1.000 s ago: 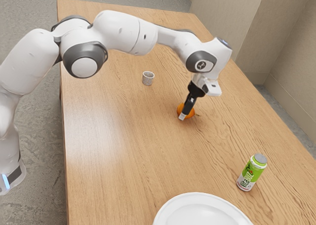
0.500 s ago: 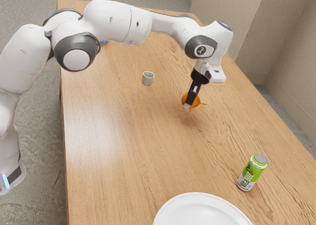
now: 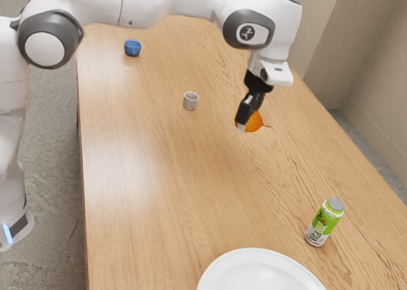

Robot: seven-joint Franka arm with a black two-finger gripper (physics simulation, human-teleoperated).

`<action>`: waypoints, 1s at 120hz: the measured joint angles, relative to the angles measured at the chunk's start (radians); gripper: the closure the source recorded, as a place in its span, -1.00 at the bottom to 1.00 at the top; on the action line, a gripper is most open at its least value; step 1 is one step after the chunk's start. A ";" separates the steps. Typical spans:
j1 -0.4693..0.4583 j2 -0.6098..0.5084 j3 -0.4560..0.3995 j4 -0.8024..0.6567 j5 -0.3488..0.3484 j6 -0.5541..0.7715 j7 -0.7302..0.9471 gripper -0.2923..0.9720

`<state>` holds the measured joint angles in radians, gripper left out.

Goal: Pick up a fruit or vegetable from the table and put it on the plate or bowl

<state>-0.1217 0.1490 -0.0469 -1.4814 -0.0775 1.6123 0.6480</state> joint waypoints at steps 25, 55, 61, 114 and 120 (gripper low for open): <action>-0.003 -0.002 -0.248 0.004 0.031 0.025 -0.024 0.10; -0.089 0.051 -0.417 0.071 0.077 0.057 -0.076 0.10; -0.129 0.081 -0.410 0.123 0.095 0.058 -0.088 0.10; -0.559 0.418 0.011 0.540 0.061 -0.017 -0.149 0.09; -0.558 0.441 0.008 0.551 0.059 -0.020 -0.153 0.10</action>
<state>-0.6800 0.5903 -0.0388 -0.9300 -0.0184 1.5926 0.4948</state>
